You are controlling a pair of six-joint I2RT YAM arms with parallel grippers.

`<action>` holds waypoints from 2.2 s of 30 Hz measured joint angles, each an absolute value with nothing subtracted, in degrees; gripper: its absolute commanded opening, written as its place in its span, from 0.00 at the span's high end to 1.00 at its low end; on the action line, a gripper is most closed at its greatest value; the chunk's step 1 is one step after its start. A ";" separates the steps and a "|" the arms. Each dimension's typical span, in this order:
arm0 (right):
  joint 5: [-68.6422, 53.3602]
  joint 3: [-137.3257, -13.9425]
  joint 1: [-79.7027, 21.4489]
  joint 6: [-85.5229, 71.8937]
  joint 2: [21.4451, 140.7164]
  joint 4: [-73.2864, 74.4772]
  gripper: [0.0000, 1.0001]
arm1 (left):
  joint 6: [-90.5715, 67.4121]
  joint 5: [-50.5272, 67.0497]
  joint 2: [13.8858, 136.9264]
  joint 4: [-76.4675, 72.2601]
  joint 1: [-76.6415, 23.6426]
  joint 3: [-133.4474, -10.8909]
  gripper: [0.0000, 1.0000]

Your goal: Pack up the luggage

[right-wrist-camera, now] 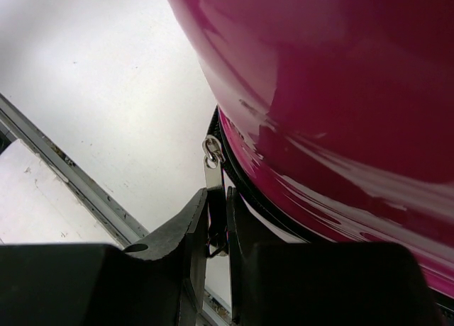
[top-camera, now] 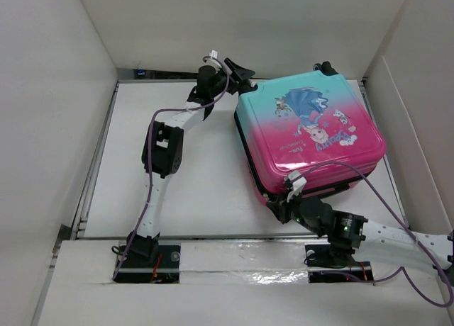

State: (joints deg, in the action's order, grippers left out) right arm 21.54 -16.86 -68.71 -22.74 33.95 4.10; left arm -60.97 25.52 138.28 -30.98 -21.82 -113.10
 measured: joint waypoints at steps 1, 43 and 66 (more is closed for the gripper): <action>21.54 -16.86 -68.71 -22.76 33.91 4.19 1.00 | -61.30 25.54 138.39 -31.73 -21.82 -112.99 1.00; -0.93 -24.21 -27.79 -7.73 34.81 12.45 1.00 | -38.65 -1.67 26.13 -29.61 -16.08 -16.47 1.00; -1.93 -23.24 -26.57 -10.37 27.22 18.92 1.00 | -26.57 -4.78 76.79 -43.83 -59.20 -28.08 1.00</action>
